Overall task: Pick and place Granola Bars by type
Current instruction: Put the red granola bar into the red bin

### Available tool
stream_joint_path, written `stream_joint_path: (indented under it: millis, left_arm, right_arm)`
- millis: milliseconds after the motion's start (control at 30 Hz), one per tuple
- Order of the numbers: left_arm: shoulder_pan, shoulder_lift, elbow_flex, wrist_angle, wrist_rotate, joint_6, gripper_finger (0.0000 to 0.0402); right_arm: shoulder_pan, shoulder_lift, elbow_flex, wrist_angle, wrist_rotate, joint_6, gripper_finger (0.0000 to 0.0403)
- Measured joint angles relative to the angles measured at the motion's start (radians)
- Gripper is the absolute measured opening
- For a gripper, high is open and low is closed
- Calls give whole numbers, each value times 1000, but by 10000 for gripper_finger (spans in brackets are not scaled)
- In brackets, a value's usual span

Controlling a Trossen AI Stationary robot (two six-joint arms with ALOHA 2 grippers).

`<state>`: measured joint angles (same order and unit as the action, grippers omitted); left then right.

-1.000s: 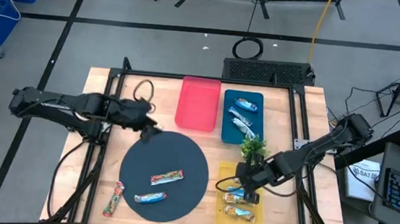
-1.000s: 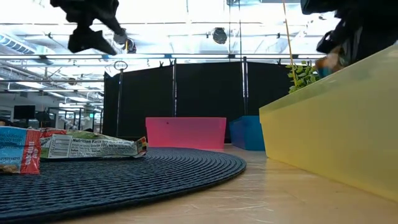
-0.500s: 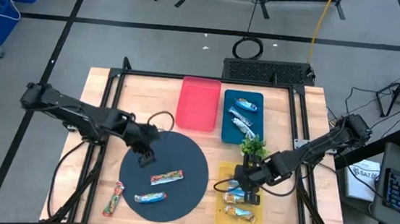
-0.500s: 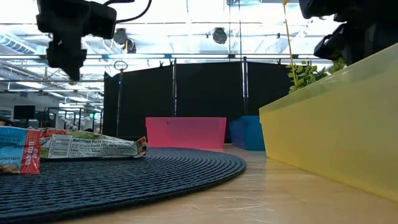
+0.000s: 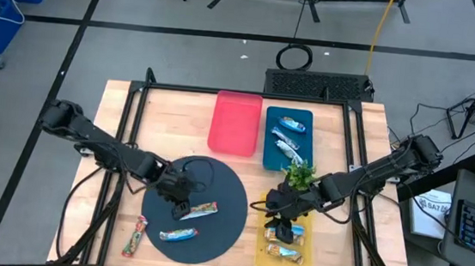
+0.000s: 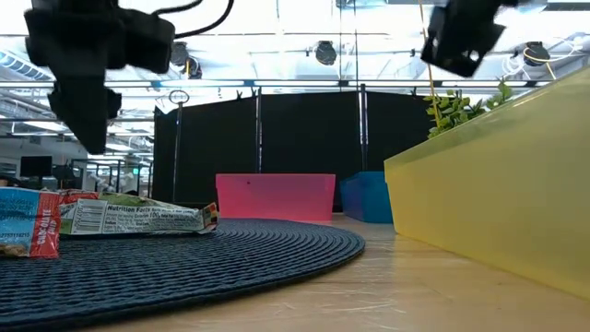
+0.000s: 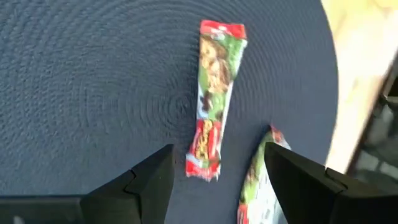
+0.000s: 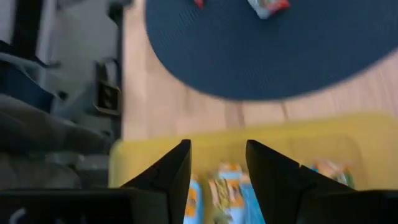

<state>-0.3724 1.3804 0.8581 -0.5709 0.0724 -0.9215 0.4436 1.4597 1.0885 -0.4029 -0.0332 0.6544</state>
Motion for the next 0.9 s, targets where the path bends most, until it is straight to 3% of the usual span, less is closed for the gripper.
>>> stream_joint_path:
  millis: [267,633,900]
  left_arm:
    - [-17,109,0,8,-55,-57,250]
    - [-52,203,0,137,5,-83,250]
    - [-84,236,0,129,-50,-74,248]
  right_arm:
    - [1,-56,0,168,-50,14,149]
    - [-11,-148,0,156,-4,1,145]
    - [-12,-155,0,151,10,-11,144]
